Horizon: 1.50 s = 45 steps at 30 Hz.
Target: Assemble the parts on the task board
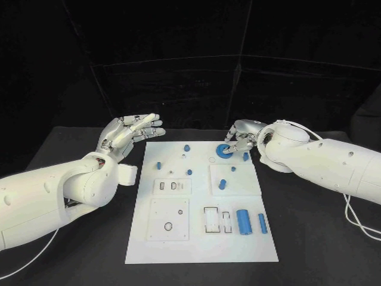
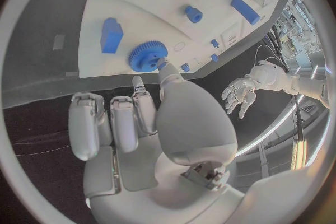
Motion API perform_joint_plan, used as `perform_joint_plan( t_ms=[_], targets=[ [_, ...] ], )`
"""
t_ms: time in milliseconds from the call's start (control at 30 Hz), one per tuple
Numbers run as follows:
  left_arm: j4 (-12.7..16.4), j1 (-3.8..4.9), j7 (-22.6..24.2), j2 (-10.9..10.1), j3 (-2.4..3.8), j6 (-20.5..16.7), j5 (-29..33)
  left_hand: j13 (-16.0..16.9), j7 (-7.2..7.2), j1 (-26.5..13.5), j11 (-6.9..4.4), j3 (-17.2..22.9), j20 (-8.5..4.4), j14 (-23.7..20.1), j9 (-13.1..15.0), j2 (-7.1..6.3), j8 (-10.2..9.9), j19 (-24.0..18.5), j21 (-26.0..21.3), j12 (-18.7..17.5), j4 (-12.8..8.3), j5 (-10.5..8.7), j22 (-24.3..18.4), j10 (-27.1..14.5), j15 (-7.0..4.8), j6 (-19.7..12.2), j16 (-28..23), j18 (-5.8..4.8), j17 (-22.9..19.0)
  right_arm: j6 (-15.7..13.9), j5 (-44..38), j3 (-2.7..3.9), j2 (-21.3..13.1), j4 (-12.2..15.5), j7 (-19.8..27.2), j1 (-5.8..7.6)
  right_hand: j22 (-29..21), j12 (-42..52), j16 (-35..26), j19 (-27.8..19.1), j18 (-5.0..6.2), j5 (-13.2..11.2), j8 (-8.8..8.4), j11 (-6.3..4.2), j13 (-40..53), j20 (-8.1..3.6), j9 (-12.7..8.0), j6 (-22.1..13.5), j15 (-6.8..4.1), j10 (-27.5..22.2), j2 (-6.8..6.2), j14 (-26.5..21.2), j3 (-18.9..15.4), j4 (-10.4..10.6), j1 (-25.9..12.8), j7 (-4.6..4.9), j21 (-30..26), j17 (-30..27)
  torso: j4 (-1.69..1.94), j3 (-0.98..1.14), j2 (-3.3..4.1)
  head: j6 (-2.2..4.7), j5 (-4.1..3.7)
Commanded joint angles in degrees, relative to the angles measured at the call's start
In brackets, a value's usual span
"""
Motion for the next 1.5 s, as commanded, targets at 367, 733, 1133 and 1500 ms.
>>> perform_joint_plan(
  t_ms=[367,733,1133,1500],
  targets=[
    [-0.16,0.09,0.36,0.07,0.05,0.71,-0.06,0.05,0.75,0.01,-0.03,0.07,0.1,0.57,0.05,0.38,0.19,0.34,-0.35,0.25,-0.42,0.1,-0.08,0.4,-0.01,0.36,-0.37,0.41,-0.08,2.3,-1.67,0.02,0.51,-0.34,0.1,-0.26,7.99,0.41,0.37,1.59,-1.02,-0.43,0.94,-0.08,3.49,-0.18,0.29,1.95,0.32,0.42,1.11,4.12,-0.36,-0.55,0.88,-0.11,0.41,5.97,-0.02,0.04,0.0,-0.01,0.07],
    [-0.24,0.09,0.24,0.07,0.05,0.7,-0.06,0.04,0.76,0.0,-0.02,0.07,0.09,0.57,0.04,0.38,0.18,0.35,-0.36,0.23,-0.44,0.1,-0.09,0.4,-0.01,0.36,-0.39,0.41,-0.08,0.73,-1.66,0.02,0.59,-0.04,1.5,-0.29,8.42,0.77,0.59,1.87,-1.11,-0.31,1.03,-0.09,3.89,-0.21,0.3,2.19,0.28,0.6,1.16,4.22,-0.44,-0.61,0.85,-0.13,0.56,6.48,-0.07,0.04,-0.02,-0.13,0.19],
    [-0.25,0.09,-0.1,-0.08,0.05,0.69,-0.06,-0.04,1.0,-0.07,0.13,0.06,0.1,0.51,-0.05,0.4,-0.01,0.39,-0.45,0.03,-0.5,0.1,-0.19,0.21,0.05,0.19,-0.53,0.38,-0.11,-3.45,-0.61,0.02,0.34,0.27,3.2,-0.32,9.4,1.09,1.13,2.52,-1.33,0.2,0.73,0.0,4.24,-0.19,0.1,1.9,0.37,0.67,1.5,4.46,-0.85,-0.28,0.12,-0.02,0.93,7.67,-0.05,0.02,-0.02,-0.09,0.11],
    [-0.2,0.09,-0.43,-0.17,0.05,0.62,-0.06,-0.05,1.03,-0.09,0.16,0.06,0.1,0.5,-0.06,0.42,-0.05,0.39,-0.47,-0.01,-0.5,0.1,-0.21,0.16,0.07,0.16,-0.56,0.37,-0.12,-2.03,-0.24,0.02,0.16,0.47,2.98,-0.32,9.49,0.5,1.14,2.56,-1.35,0.22,0.5,0.08,3.69,-0.13,-0.02,1.53,0.46,0.2,1.24,4.45,-1.13,-0.28,-0.03,0.07,0.96,7.68,-0.04,0.02,-0.01,-0.21,0.13]
  ],
)
